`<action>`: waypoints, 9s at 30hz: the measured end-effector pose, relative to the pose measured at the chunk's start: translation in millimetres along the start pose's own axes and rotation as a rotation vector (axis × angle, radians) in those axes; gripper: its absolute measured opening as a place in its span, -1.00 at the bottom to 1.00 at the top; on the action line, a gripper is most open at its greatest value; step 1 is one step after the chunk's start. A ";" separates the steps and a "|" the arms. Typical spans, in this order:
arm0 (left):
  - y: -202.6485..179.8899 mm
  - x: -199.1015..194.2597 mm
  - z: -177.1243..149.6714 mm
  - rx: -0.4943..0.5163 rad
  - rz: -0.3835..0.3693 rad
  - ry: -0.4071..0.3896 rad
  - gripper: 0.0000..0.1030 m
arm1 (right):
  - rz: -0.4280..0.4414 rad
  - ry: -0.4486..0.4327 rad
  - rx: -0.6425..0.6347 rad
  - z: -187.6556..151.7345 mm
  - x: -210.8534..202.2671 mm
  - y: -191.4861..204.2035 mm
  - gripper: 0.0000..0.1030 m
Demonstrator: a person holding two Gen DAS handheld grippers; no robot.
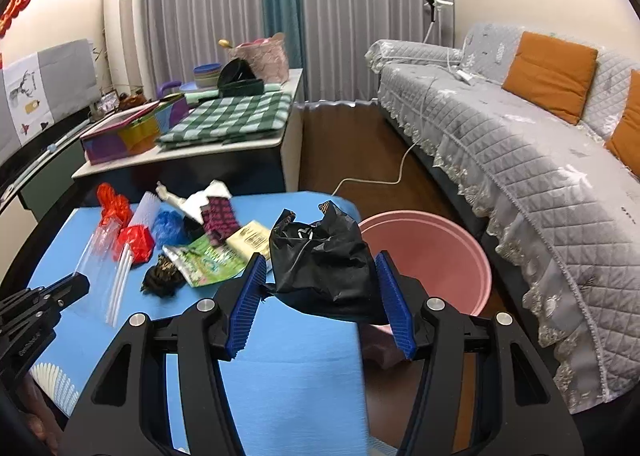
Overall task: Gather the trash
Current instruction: 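Carry the straws and black bag in both grippers over the pink bin, then open both grippers to drop the straws and black bag into the bin, then move both open grippers back over the table, then grasp the red plastic bag with the left gripper while the right gripper grasps the yellow tissue pack, then carry the red bag and tissue pack in both grippers over the pink bin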
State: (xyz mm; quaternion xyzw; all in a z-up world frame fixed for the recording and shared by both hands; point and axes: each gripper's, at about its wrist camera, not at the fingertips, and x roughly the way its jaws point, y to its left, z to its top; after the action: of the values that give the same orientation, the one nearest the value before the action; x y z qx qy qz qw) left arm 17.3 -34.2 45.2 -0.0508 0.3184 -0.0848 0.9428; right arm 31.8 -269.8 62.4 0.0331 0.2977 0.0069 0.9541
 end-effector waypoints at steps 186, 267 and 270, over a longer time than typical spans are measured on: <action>150.7 173.1 16.8 -0.245 0.244 0.226 0.51 | 0.199 0.341 -0.231 6.7 224.4 69.5 0.57; 20.9 65.0 32.4 -0.026 0.106 -0.014 -0.05 | 0.076 -0.012 -0.018 52.5 65.8 -51.4 0.09; 11.9 67.3 34.7 -0.017 0.095 -0.011 -0.05 | 0.054 -0.031 -0.019 59.1 61.6 -59.5 0.09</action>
State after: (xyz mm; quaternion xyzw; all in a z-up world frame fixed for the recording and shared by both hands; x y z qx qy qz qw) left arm 92.6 -34.0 31.1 -0.0444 0.3159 -0.0369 0.9471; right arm 115.7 -330.6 72.0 0.0320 0.2817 0.0352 0.9583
